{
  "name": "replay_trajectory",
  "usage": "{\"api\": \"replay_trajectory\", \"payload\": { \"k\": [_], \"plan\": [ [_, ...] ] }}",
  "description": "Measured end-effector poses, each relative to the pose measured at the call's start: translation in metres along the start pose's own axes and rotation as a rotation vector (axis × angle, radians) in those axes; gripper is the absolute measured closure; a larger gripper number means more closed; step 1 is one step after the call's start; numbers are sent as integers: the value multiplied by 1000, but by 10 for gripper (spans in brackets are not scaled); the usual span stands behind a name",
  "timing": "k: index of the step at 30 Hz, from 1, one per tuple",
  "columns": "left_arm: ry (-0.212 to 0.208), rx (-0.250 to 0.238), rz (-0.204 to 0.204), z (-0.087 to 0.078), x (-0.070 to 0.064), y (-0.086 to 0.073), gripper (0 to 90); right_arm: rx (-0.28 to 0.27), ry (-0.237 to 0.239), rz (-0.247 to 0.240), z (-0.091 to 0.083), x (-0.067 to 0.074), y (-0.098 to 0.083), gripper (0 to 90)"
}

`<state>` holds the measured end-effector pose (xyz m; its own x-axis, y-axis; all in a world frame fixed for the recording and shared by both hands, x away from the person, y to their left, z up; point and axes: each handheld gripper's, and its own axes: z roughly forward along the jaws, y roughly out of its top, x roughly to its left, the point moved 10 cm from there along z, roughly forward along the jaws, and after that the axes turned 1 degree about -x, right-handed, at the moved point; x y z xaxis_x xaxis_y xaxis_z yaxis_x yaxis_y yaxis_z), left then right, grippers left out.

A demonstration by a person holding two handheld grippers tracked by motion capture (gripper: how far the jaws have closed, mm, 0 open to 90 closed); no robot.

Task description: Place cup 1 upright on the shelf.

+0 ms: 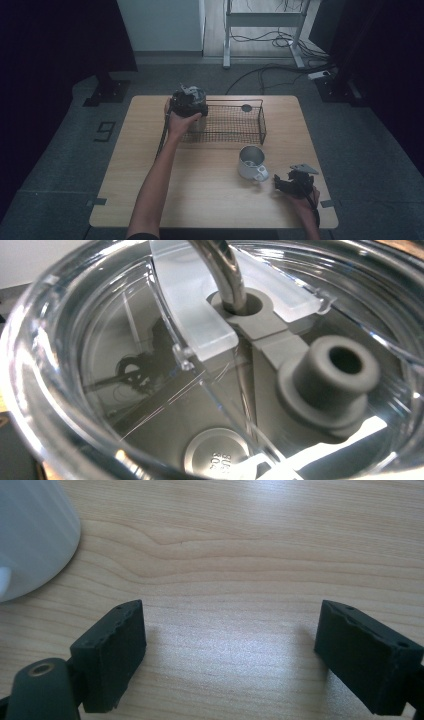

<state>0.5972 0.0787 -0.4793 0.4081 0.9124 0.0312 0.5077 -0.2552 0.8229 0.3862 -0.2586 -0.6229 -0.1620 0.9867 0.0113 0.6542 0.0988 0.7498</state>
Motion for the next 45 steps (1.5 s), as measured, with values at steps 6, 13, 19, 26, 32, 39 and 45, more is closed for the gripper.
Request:
{"api": "replay_trajectory", "payload": {
  "k": [6,13,19,26,32,39,45],
  "plan": [
    [-2,5,-6,4,0,-4,38,0,0,0,0,0,0,127],
    [7,13,-4,11,-2,-12,38,0,0,0,0,0,0,127],
    [1,25,-2,14,-4,-16,38,0,0,0,0,0,0,127],
    [-1,33,-7,19,-6,-22,38,0,0,0,0,0,0,127],
    [0,40,-7,23,-9,-29,38,0,0,0,0,0,0,127],
    [2,45,-7,26,-11,-32,38,0,0,0,0,0,0,127],
    [3,41,-13,26,-11,-34,37,0,-1,0,0,0,0,127]
  ]
}}
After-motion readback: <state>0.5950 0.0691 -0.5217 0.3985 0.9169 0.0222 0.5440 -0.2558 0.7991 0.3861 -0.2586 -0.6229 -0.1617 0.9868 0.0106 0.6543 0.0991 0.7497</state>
